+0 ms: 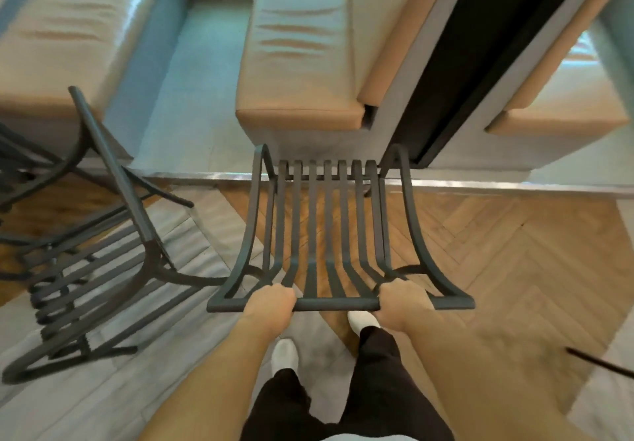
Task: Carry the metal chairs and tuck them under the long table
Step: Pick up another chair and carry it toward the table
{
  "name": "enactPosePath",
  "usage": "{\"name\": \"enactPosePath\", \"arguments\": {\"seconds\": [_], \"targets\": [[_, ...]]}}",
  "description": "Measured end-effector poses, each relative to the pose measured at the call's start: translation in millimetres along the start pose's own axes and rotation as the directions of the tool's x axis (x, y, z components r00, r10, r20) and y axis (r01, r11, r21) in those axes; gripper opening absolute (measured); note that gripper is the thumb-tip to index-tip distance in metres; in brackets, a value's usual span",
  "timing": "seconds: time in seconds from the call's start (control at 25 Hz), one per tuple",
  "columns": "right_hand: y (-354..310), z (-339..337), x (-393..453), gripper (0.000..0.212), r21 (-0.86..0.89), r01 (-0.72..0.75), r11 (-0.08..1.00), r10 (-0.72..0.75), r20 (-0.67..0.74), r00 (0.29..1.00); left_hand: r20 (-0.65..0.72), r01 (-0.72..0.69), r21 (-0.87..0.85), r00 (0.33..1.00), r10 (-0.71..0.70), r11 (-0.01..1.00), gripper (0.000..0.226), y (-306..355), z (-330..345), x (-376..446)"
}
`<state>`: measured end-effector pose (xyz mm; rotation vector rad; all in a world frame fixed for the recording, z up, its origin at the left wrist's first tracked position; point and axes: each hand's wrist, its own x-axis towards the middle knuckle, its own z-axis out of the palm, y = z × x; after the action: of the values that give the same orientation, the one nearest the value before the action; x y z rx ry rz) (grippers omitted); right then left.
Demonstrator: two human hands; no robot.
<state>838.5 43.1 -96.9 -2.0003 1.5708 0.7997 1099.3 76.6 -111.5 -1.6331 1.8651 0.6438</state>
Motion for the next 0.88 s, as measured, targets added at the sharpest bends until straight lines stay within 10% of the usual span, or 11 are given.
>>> {"name": "enactPosePath", "arguments": {"seconds": [0.88], "targets": [[2.9,70.8,-77.4,0.023,0.409,-0.358,0.839,0.385,0.019,0.923,0.032,-0.346,0.363,0.933,0.359,0.865,0.031,47.1,-43.2,50.9]]}}
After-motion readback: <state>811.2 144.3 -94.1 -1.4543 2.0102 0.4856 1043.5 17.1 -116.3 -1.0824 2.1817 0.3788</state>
